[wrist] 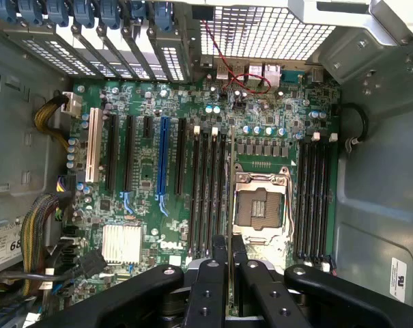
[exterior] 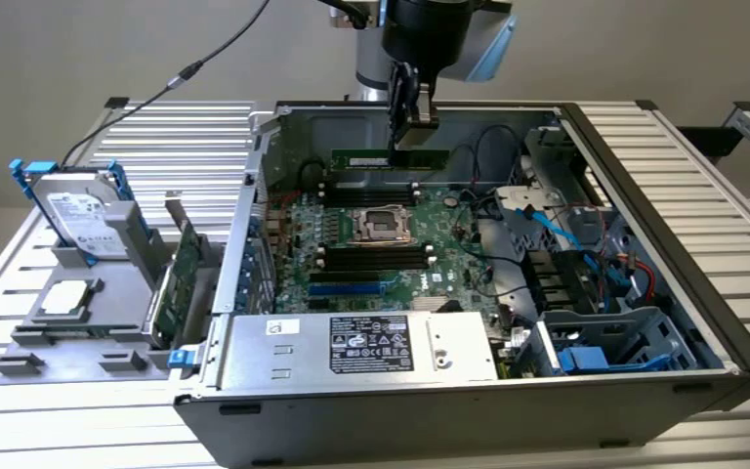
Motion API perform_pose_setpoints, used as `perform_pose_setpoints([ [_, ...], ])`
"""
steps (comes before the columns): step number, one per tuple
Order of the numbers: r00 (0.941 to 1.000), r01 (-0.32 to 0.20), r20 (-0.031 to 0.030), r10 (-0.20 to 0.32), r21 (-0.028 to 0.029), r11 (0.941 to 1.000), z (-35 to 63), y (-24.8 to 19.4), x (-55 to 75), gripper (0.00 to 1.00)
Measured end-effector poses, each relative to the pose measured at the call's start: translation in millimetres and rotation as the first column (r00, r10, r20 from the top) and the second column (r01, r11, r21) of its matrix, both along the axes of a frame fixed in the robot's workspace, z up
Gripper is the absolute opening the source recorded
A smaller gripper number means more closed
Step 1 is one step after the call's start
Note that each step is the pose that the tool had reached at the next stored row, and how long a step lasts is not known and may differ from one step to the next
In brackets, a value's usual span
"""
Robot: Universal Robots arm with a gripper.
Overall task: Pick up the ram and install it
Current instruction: 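Insert the ram into the slot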
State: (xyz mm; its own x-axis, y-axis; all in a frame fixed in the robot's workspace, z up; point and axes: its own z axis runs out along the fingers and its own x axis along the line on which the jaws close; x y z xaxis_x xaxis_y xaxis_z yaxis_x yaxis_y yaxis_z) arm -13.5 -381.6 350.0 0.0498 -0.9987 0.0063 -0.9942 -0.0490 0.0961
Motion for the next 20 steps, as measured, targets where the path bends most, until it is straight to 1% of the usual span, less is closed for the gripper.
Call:
perform_pose_setpoints([
  [4, 1.0, 0.0, -0.0001, 0.0, -0.0001, 1.0, -0.3, -0.2, 0.0, 0.14],
  [5, 1.0, 0.0, -0.0001, 0.0, 0.0, 1.0, -1.6, -0.9, -0.3, 0.14],
  [6, 1.0, 0.0, -0.0003, 0.0, -0.0003, 1.0, -3.1, -2.5, -0.5, 0.14],
  [8, 1.0, 0.0, 0.0, 0.0, 0.0001, 1.0, -6.5, -7.4, -0.6, 0.14],
  [11, 1.0, 0.002, -0.0001, -0.002, -0.0001, 1.0, -11.6, -16.8, -0.9, 0.14],
  [13, 1.0, 0.005, 0.0001, -0.005, 0.0, 1.0, -15.4, -21.8, -1.4, 0.14],
  [15, 0.9999, 0.012, 0.0002, -0.012, 0.0001, 0.9999, -19.0, -23.0, -2.2, 0.14],
  [20, 0.9997, 0.023, 0.0001, -0.023, 0.0001, 0.9997, -28.2, -23.8, -5.3, 0.14],
])
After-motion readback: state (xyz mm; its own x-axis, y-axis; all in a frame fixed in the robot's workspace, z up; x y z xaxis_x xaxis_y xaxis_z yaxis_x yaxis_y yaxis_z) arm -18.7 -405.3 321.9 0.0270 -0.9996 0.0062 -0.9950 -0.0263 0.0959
